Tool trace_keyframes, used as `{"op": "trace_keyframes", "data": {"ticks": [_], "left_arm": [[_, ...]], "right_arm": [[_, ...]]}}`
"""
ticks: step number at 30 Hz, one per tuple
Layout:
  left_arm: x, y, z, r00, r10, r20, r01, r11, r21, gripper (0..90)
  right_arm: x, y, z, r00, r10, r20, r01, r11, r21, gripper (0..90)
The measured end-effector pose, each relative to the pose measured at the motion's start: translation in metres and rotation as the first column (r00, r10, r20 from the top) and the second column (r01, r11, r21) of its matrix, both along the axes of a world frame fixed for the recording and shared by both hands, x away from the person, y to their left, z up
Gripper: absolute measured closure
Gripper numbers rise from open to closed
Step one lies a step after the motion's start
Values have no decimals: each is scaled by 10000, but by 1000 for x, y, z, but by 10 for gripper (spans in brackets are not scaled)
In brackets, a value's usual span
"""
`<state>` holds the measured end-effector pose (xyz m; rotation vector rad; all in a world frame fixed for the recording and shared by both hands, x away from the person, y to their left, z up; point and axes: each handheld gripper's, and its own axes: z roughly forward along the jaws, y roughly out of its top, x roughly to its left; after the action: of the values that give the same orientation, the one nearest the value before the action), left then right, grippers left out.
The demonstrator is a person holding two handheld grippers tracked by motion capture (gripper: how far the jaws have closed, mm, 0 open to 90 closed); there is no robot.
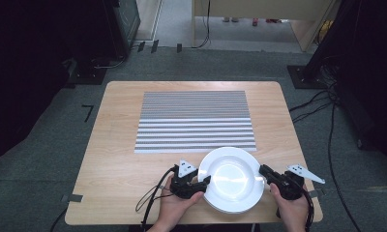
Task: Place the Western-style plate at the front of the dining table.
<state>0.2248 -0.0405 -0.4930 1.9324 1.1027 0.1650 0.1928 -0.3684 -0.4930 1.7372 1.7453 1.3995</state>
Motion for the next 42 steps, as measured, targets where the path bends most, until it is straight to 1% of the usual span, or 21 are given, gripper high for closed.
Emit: {"op": "trace_keyframes", "data": {"ticks": [1,3,8,10,11,14,16,20,23,24,25,27,31,35,37,40,41,42], "left_arm": [[0,0,0,10000,5,-3,-5,10000,-2,452],[0,0,0,10000,30,5,-30,10000,-19,451],[-1,-1,-1,10000,54,28,-54,10000,0,447],[-1,-1,-1,10000,57,30,-57,10000,6,446],[-2,-1,-1,10000,66,25,-66,10000,-3,446],[-2,0,-1,10000,78,10,-78,10000,-55,445],[-2,0,-1,10000,76,-39,-76,9999,-94,445],[-1,1,-1,9999,46,-92,-47,9999,-114,445],[-1,1,-2,9999,45,-127,-47,9999,-140,445],[-1,1,-2,9999,56,-126,-58,9999,-161,445],[-2,1,-2,9999,62,-139,-65,9998,-184,445],[-1,2,-2,9998,52,-170,-56,9998,-210,444],[-1,2,-3,9997,38,-246,-45,9996,-267,442],[0,3,-4,9995,65,-320,-76,9993,-357,438],[0,3,-4,9995,66,-324,-78,9993,-358,438],[0,2,-4,9994,106,-318,-117,9993,-362,441],[0,2,-4,9995,130,-297,-141,9992,-369,449],[-1,3,-4,9996,154,-253,-163,9992,-376,458]], "right_arm": [[0,0,0,10000,-14,-5,14,10000,62,809],[0,1,-1,10000,-7,17,7,10000,-18,806],[0,1,-2,10000,-88,48,86,9997,247,805],[1,-1,-3,10000,-73,15,73,9990,439,803],[1,-2,-3,10000,-94,-27,96,9978,656,804],[2,-5,-5,9998,-113,-134,127,9944,1050,805],[2,-6,-6,9997,-104,-214,130,9923,1235,808],[3,-10,-6,9995,8,-304,44,9855,1697,807],[4,-10,-8,9979,117,-635,1,9831,1828,808],[4,-10,-9,9980,91,-621,32,9807,1957,805],[4,-10,-9,9978,78,-655,54,9801,1985,804],[4,-9,-8,9977,89,-679,44,9812,1929,803],[4,-8,-7,9989,135,-452,-53,9845,1755,804],[5,-5,-6,9999,67,-95,-52,9878,1554,803],[5,-4,-5,10000,37,32,-41,9879,1550,805],[5,-3,-4,9998,46,180,-76,9855,1693,808],[6,-4,-4,9995,94,286,-148,9807,1950,810],[6,-4,-4,9991,157,388,-234,9777,2085,808]]}}
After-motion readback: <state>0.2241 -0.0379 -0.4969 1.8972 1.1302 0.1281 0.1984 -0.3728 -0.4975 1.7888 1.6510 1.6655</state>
